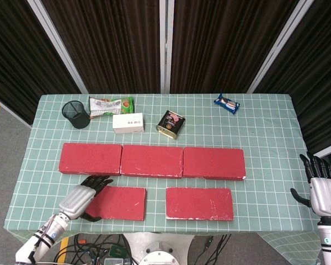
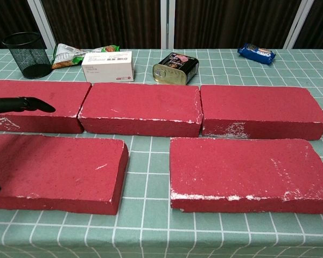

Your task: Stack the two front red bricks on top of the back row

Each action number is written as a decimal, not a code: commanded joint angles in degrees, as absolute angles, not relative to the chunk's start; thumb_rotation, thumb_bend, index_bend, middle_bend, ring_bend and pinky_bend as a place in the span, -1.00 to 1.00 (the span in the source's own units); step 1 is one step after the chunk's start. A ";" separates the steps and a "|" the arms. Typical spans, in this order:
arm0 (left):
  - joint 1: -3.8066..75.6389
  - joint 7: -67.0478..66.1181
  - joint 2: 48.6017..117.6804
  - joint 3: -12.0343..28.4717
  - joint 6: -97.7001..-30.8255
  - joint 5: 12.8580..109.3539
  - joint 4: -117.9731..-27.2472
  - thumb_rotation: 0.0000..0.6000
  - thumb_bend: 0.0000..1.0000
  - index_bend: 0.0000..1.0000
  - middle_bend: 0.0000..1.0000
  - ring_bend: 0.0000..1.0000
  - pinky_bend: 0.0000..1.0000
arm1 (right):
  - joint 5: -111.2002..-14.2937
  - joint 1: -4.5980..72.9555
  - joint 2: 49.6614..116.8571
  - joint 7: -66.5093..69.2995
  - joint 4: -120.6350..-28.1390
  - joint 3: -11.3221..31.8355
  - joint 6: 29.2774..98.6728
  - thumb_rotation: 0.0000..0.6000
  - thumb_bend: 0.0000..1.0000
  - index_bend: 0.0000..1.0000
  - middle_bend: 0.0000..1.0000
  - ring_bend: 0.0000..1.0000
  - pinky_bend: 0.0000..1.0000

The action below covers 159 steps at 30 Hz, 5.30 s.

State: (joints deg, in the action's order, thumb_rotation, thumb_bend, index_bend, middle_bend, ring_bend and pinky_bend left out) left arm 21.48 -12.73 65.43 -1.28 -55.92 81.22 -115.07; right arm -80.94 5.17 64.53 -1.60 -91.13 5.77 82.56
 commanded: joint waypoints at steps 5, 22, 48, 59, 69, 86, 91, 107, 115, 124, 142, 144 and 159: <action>23.32 -19.34 68.19 -1.23 -55.12 76.22 -117.14 1.00 -1.00 -0.87 -0.98 -1.00 -1.00 | -80.95 5.14 64.76 -0.67 -90.59 5.91 82.70 1.00 -0.70 -1.00 -1.00 -1.00 -1.00; 27.09 -29.11 73.91 -2.06 -55.62 65.92 -117.90 1.00 -1.00 -0.89 -0.99 -1.00 -1.00 | -80.67 5.00 65.17 1.35 -88.91 6.03 82.54 1.00 -0.69 -1.00 -1.00 -1.00 -1.00; 30.86 -31.40 76.38 -2.23 -58.03 56.05 -116.60 1.00 -1.00 -0.89 -0.90 -1.00 -1.00 | -80.45 4.96 66.10 2.94 -86.75 5.94 81.95 1.00 -0.68 -1.00 -1.00 -1.00 -1.00; 31.64 -31.93 76.39 -3.01 -59.45 56.32 -117.13 1.00 -1.00 -0.73 -0.71 -1.00 -1.00 | -80.35 4.84 66.35 2.87 -86.53 6.18 82.39 1.00 -0.66 -1.00 -1.00 -1.00 -1.00; 31.11 -32.95 71.80 -3.16 -63.81 60.24 -123.60 1.00 -1.00 -0.72 -0.70 -1.00 -1.00 | -80.24 4.74 66.49 2.98 -86.29 6.35 82.61 1.00 -0.65 -1.00 -1.00 -1.00 -1.00; 42.51 -21.71 67.14 10.39 -51.90 48.80 -111.75 1.00 -1.00 -0.72 -0.70 -1.00 -1.00 | -82.97 4.96 65.72 4.10 -87.67 6.59 84.60 1.00 -0.69 -1.00 -1.00 -1.00 -1.00; 45.52 -18.48 68.53 11.84 -47.61 44.01 -106.88 1.00 -1.00 -0.72 -0.70 -1.00 -1.00 | -83.27 5.27 65.66 3.68 -88.85 6.98 85.00 1.00 -0.69 -1.00 -1.00 -1.00 -1.00; 51.23 -19.41 71.09 9.39 -44.19 41.77 -102.00 1.00 -1.00 -0.72 -0.69 -1.00 -1.00 | -81.92 5.45 65.17 2.58 -90.26 7.48 84.65 1.00 -0.68 -1.00 -1.00 -1.00 -1.00; 52.86 -18.18 71.95 8.45 -42.73 40.01 -99.93 1.00 -1.00 -0.72 -0.69 -1.00 -1.00 | -81.12 5.71 65.32 2.44 -89.93 7.45 83.64 1.00 -0.67 -1.00 -1.00 -1.00 -1.00; 53.40 -16.28 72.28 7.63 -41.96 40.60 -98.48 1.00 -1.00 -0.72 -0.69 -1.00 -1.00 | -80.73 5.71 65.41 2.52 -89.64 7.52 83.50 1.00 -0.66 -1.00 -1.00 -1.00 -1.00; 54.77 -14.52 71.62 6.66 -40.87 42.62 -97.94 1.00 -1.00 -0.72 -0.71 -1.00 -1.00 | -80.49 5.90 65.71 2.25 -89.45 7.45 83.10 1.00 -0.66 -1.00 -1.00 -1.00 -1.00; 55.07 -14.50 71.70 6.52 -40.70 42.36 -97.71 1.00 -1.00 -0.72 -0.71 -1.00 -1.00 | -80.49 5.95 65.78 2.23 -89.40 7.43 83.02 1.00 -0.65 -1.00 -1.00 -1.00 -1.00; 55.78 -13.07 71.92 5.65 -39.77 42.01 -96.66 1.00 -1.00 -0.79 -0.79 -1.00 -1.00 | -80.19 6.04 65.82 2.18 -89.27 7.44 82.71 1.00 -0.65 -1.00 -1.00 -1.00 -1.00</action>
State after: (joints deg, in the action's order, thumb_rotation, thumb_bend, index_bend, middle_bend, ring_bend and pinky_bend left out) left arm 55.75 -13.11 71.95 5.68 -39.81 41.99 -96.67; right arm -80.18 6.04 65.82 2.18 -89.27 7.44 82.72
